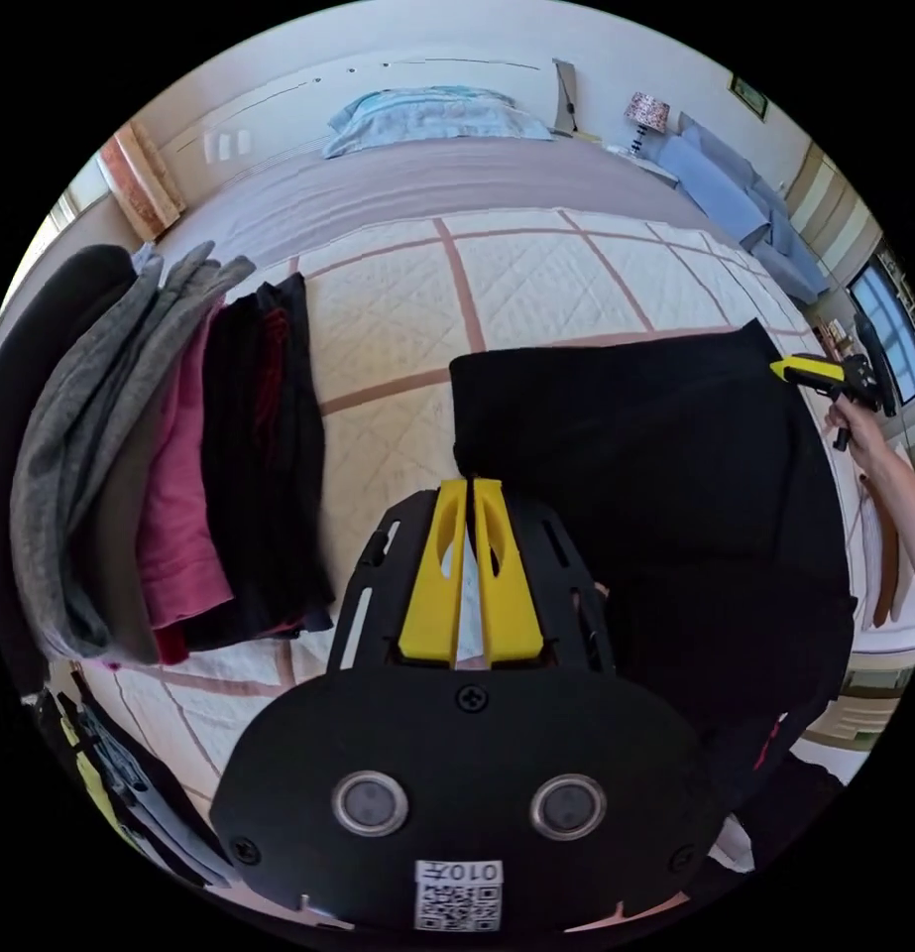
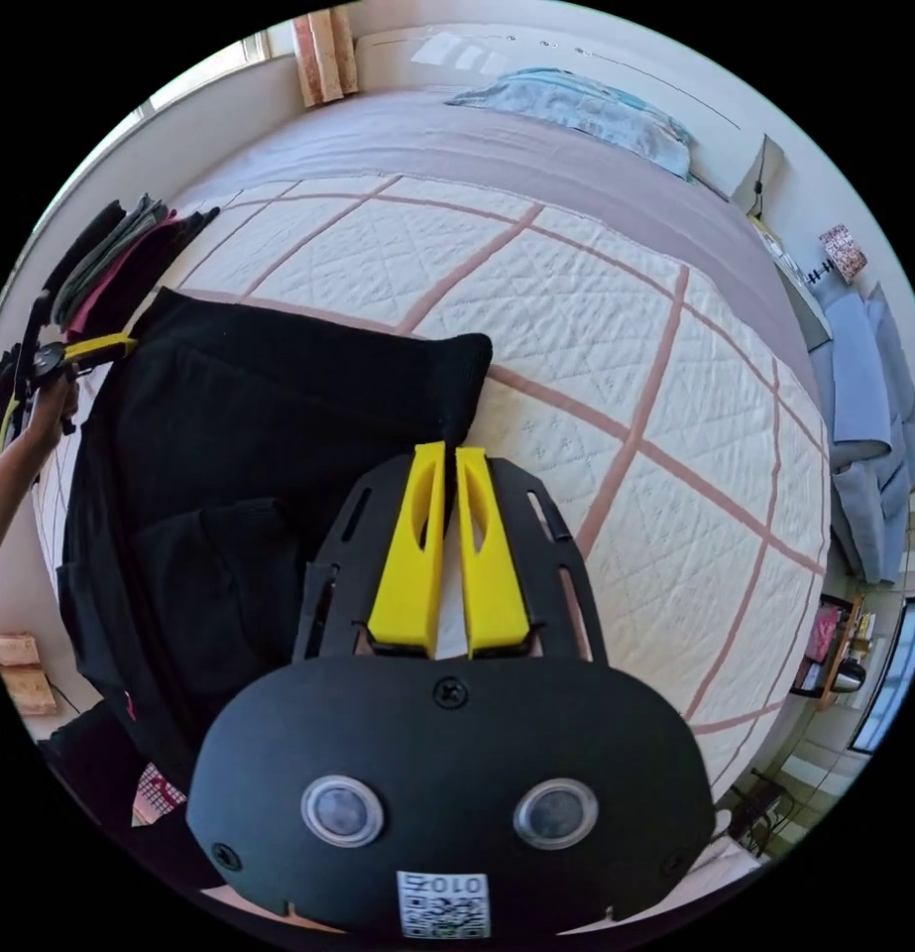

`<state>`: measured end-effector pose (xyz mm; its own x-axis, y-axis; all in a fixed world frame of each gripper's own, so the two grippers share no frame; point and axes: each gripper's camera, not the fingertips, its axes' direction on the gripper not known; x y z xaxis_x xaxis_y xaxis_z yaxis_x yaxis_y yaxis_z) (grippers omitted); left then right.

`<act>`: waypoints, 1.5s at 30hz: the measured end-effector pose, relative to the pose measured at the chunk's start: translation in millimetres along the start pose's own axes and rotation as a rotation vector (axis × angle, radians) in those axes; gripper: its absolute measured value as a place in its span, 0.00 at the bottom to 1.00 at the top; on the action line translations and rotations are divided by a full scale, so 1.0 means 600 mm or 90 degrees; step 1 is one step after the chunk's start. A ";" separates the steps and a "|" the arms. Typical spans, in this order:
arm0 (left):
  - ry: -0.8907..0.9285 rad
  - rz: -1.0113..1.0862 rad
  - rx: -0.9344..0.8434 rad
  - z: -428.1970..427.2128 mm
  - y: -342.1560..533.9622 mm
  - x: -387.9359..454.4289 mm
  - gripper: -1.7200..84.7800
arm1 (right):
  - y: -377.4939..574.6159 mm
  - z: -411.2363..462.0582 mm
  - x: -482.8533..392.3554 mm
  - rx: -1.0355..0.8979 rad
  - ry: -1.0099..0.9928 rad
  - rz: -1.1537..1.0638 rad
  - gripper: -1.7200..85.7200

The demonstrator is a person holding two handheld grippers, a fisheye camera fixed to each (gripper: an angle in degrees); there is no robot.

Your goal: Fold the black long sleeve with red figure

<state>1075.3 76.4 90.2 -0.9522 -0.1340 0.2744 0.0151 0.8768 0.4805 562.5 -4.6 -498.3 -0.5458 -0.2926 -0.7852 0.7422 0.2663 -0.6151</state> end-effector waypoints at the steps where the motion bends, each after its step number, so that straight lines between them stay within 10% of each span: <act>1: 0.002 -0.006 -0.001 0.001 0.000 0.001 0.04 | 0.009 -0.005 0.011 0.012 -0.020 0.024 0.07; 9: -0.102 0.065 0.050 -0.090 0.103 0.101 0.09 | 0.196 -0.115 -0.028 0.120 -0.006 0.053 0.08; 24: 0.209 0.254 -0.257 -0.076 0.542 0.341 0.11 | 0.668 -0.051 -0.419 -0.246 -0.073 -0.375 0.09; 37: 0.197 0.219 -0.266 0.041 0.592 0.377 0.14 | 0.780 0.076 -0.477 -0.078 0.289 -0.747 0.09; 45: 0.178 0.383 -0.211 0.027 0.615 0.386 0.17 | 0.525 -0.043 -0.338 -0.238 -0.190 -0.600 0.06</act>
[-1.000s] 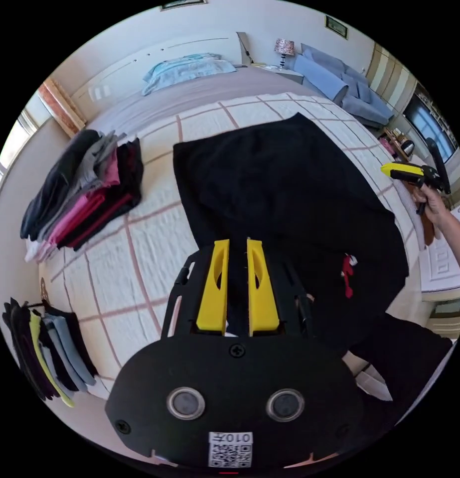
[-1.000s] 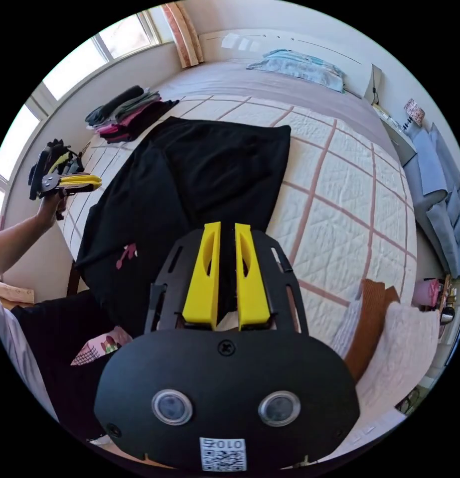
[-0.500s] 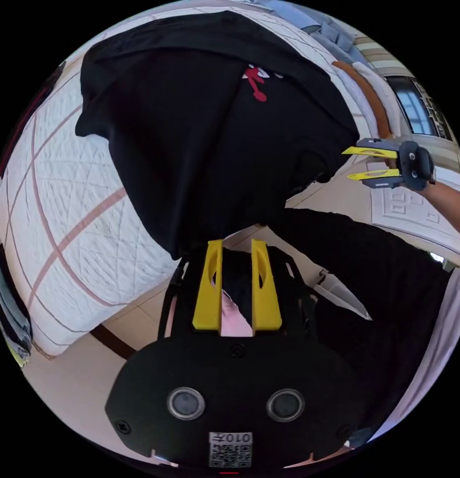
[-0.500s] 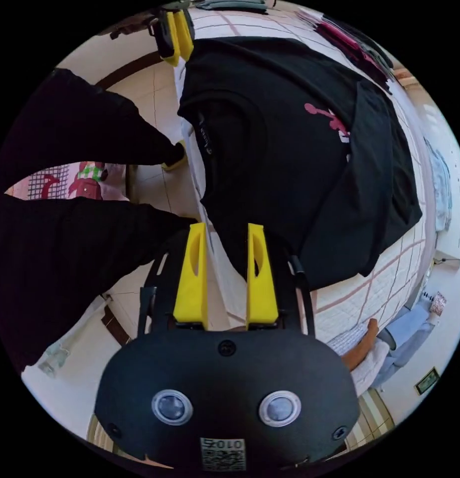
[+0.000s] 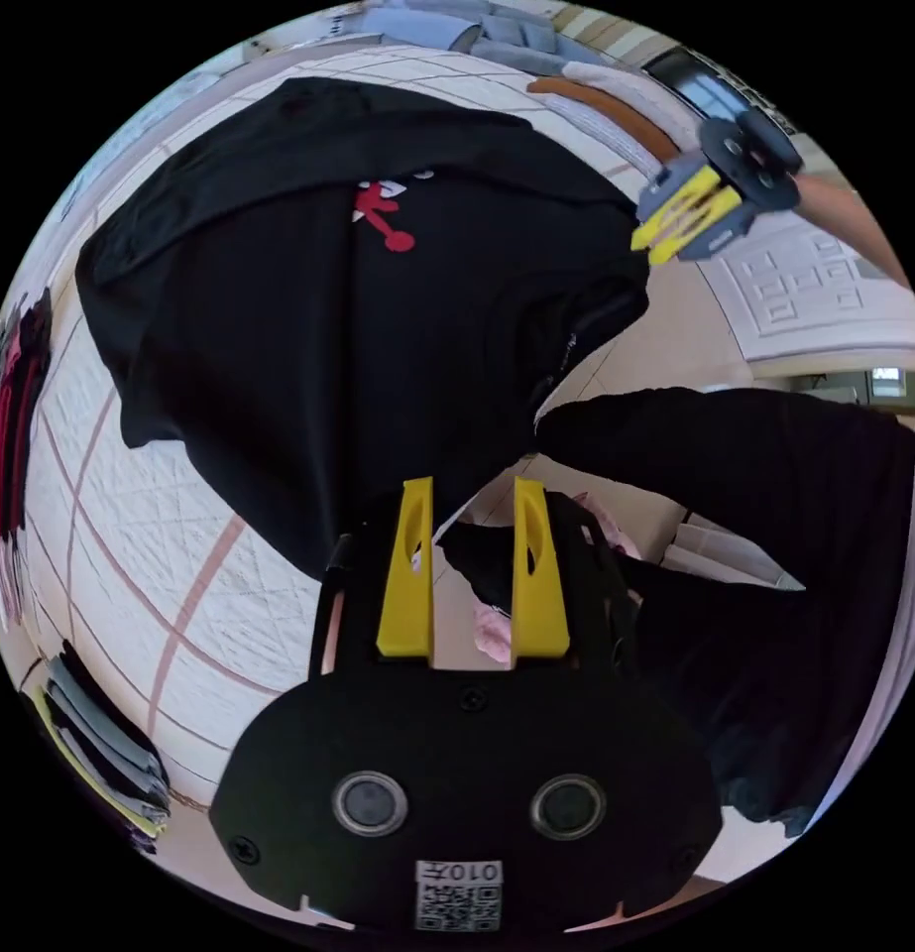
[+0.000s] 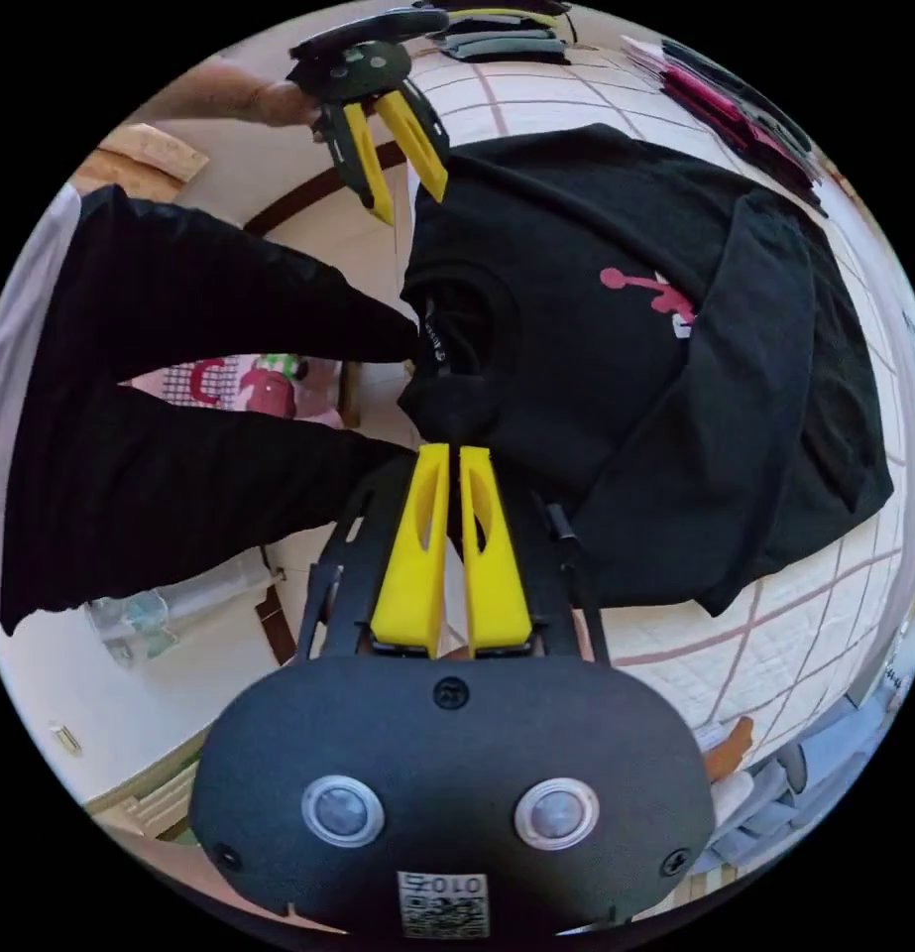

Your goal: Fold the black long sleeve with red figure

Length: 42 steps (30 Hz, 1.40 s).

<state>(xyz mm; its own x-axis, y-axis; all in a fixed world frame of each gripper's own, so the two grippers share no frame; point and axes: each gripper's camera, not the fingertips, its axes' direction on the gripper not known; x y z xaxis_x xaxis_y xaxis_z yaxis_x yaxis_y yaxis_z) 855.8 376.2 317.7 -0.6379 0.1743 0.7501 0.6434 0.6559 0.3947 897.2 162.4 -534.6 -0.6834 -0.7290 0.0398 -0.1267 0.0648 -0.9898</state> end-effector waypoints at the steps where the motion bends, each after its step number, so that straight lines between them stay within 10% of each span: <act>1: -0.003 0.018 0.004 -0.002 0.000 0.003 0.17 | 0.004 -0.035 0.060 0.035 -0.082 0.026 0.06; 10: 0.010 0.018 0.061 -0.025 -0.011 -0.057 0.19 | 0.000 -0.048 0.484 0.025 -0.292 0.272 0.06; 27: -0.316 0.052 0.030 0.012 -0.043 0.046 0.10 | 0.031 -0.030 0.536 0.131 -0.322 0.361 0.06; 42: 0.276 -0.269 0.182 -0.050 0.003 -0.359 0.05 | 0.034 -0.061 0.475 0.174 -0.222 0.457 0.07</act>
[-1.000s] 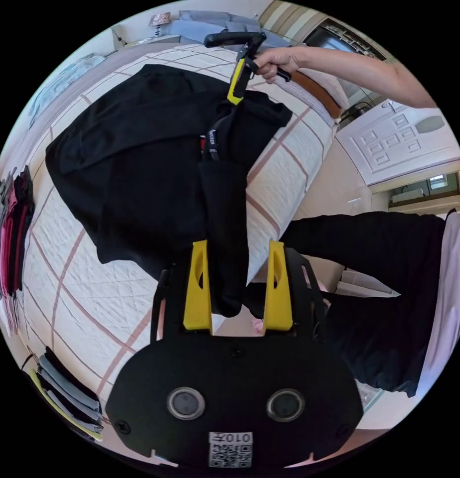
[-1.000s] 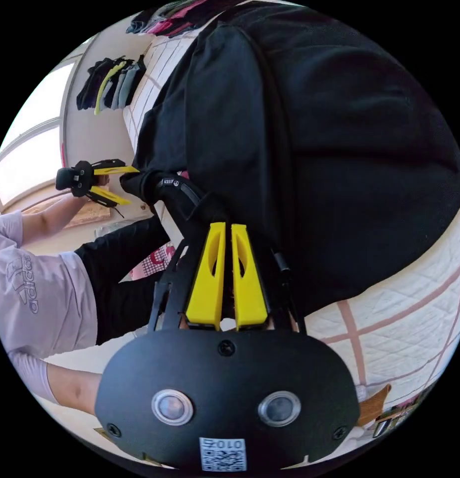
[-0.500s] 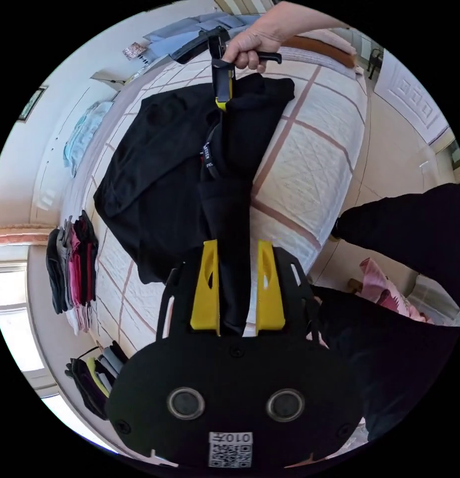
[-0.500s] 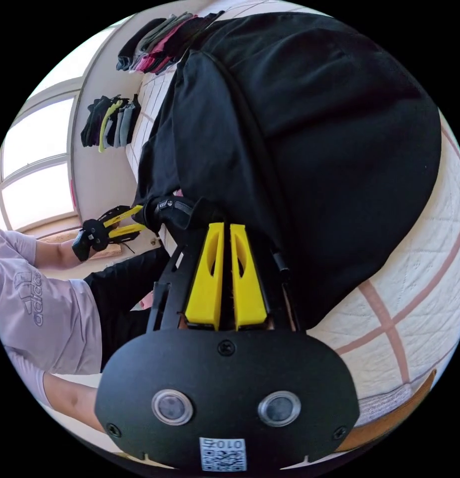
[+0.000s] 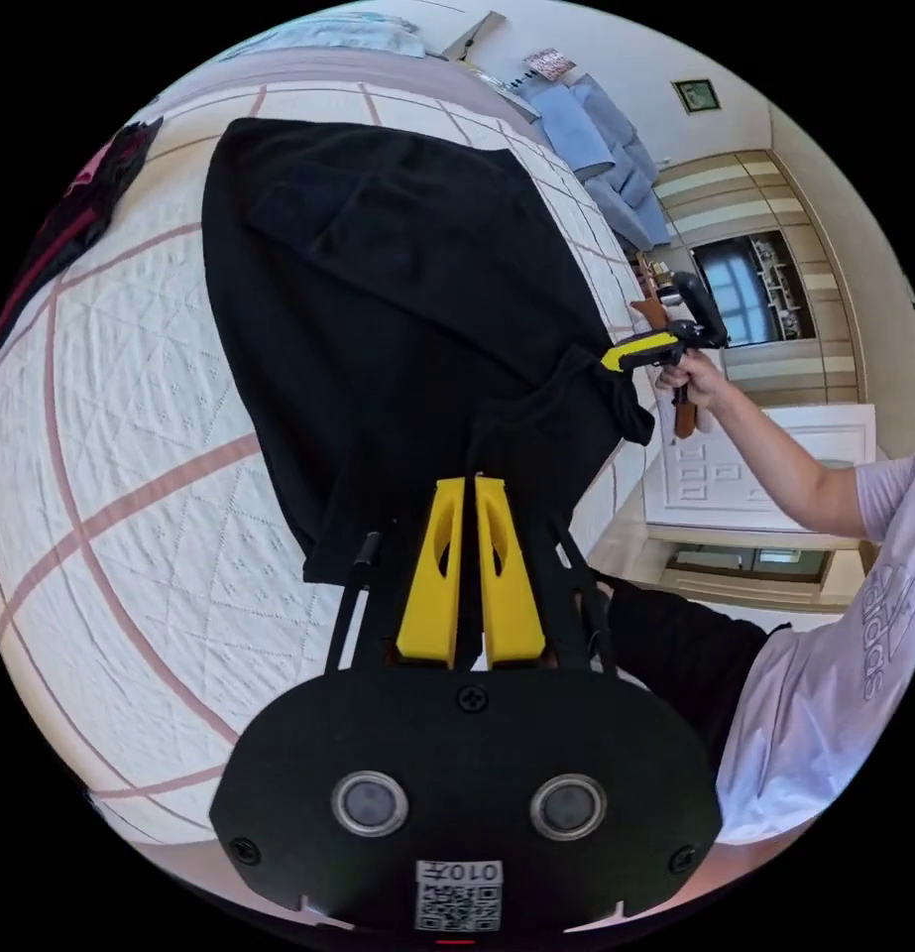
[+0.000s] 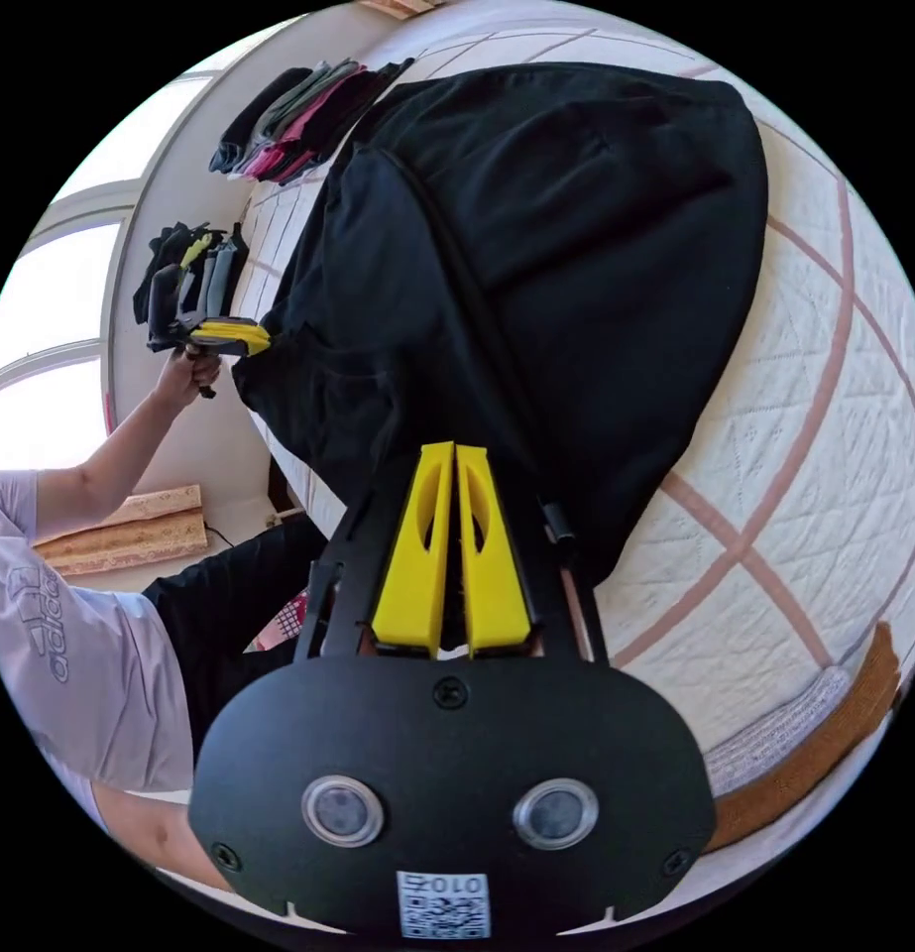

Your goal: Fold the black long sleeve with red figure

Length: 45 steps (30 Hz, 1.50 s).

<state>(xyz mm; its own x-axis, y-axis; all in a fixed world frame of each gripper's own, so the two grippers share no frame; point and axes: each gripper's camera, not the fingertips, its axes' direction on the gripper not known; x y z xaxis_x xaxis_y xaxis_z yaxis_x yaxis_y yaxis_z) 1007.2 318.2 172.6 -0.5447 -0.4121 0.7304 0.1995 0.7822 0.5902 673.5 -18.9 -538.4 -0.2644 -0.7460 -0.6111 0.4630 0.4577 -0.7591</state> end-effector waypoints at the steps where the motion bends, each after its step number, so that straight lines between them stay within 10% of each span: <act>1: 0.009 -0.004 0.016 -0.005 0.002 -0.001 0.05 | 0.012 -0.008 -0.015 0.026 0.009 0.013 0.10; 19: -0.272 0.151 -0.082 -0.010 0.027 0.107 0.08 | 0.042 0.121 -0.244 0.064 0.312 0.095 0.08; 34: -0.155 0.369 -0.172 -0.112 0.157 0.260 0.02 | 0.314 0.058 -0.350 -0.033 0.107 -0.249 0.06; 45: -0.190 0.327 -0.198 -0.154 0.237 0.381 0.02 | 0.439 0.050 -0.423 -0.084 0.056 -0.209 0.06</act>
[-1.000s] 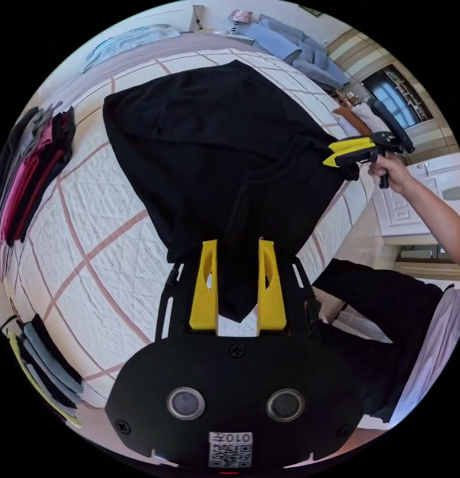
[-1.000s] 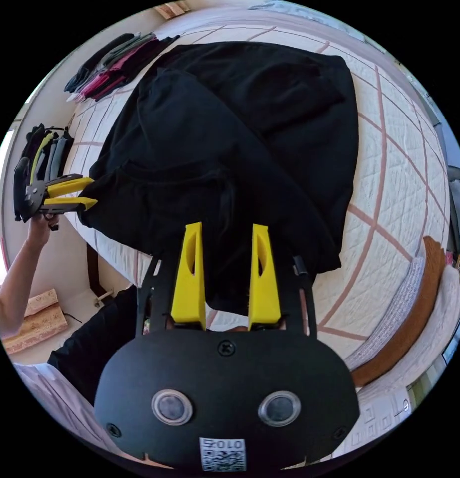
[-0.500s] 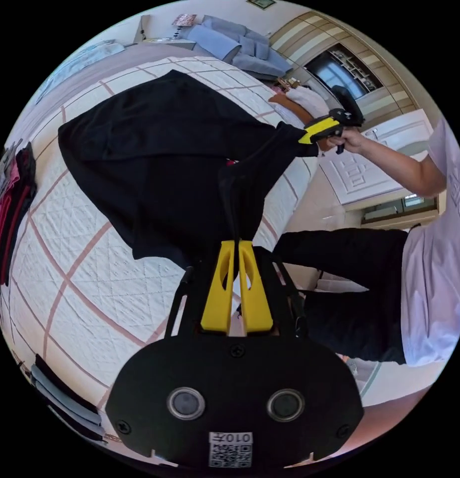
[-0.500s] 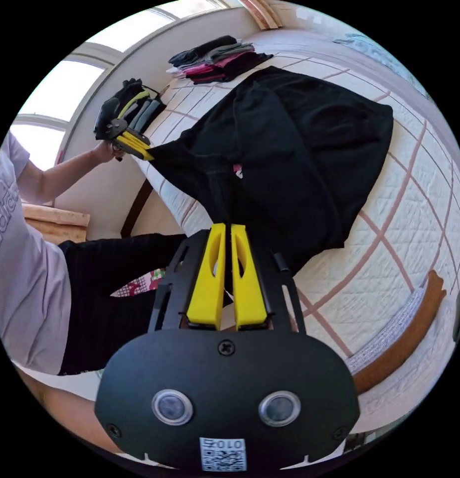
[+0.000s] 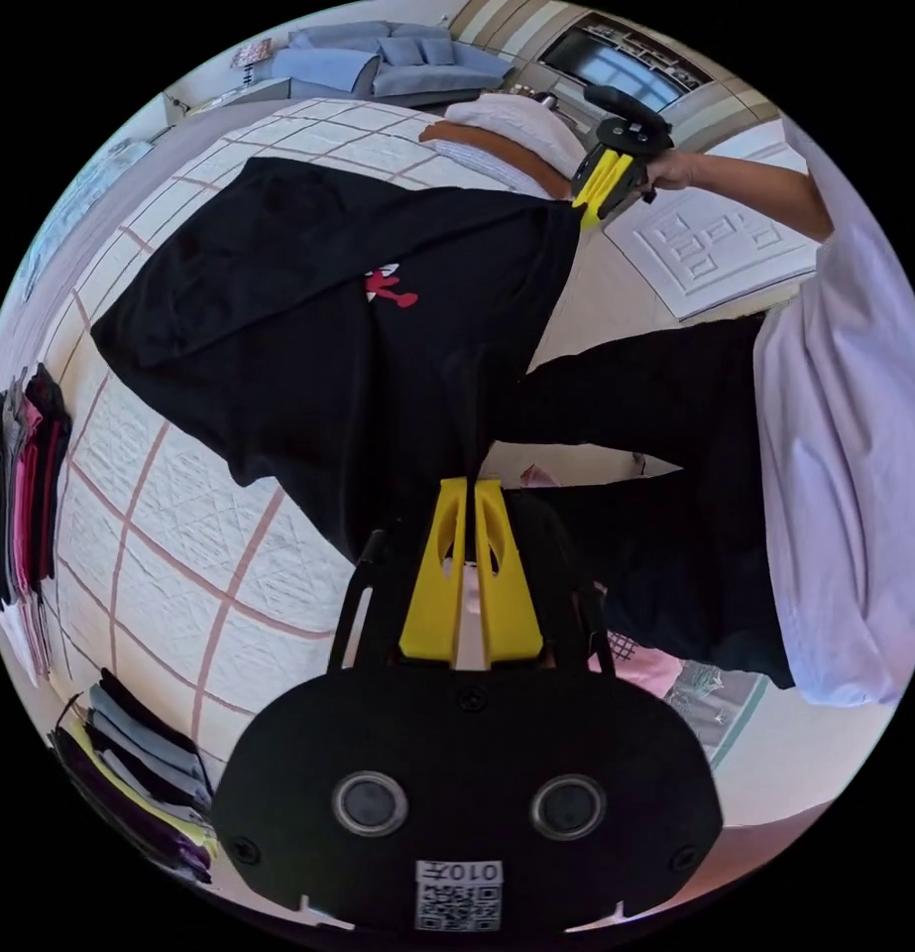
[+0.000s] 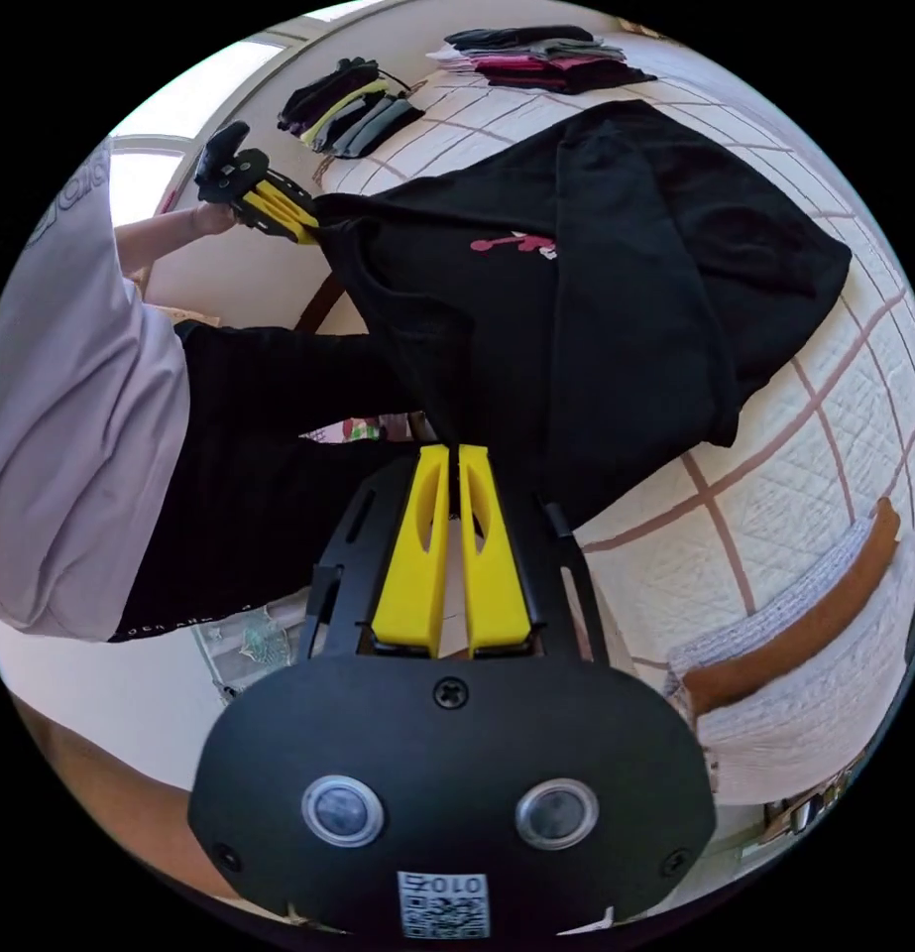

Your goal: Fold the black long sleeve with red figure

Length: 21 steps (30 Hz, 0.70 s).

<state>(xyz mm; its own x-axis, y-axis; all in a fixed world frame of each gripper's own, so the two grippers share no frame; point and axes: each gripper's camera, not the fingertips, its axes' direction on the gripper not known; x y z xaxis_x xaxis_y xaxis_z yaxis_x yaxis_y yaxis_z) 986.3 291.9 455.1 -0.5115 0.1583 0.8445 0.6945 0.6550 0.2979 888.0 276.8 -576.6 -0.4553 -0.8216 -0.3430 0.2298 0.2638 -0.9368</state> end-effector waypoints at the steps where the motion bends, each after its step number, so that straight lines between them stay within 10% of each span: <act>1: 0.009 -0.010 -0.002 -0.001 0.004 0.006 0.02 | 0.013 0.006 -0.017 -0.001 -0.018 0.019 0.06; 10: 0.056 -0.055 0.000 -0.062 -0.011 -0.027 0.02 | -0.001 -0.071 -0.011 -0.007 0.017 0.016 0.06; 21: 0.104 -0.065 0.070 -0.231 -0.249 -0.516 0.02 | -0.230 -0.317 0.338 0.093 0.053 -0.035 0.06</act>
<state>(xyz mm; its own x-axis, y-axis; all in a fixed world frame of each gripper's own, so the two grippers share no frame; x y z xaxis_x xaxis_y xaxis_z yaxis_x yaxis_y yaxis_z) 1110.9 42.8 210.5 -0.4808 -0.0288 0.8764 0.5792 0.7399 0.3421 600.7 170.0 -529.8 -0.5386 -0.7869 -0.3010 0.3223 0.1376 -0.9366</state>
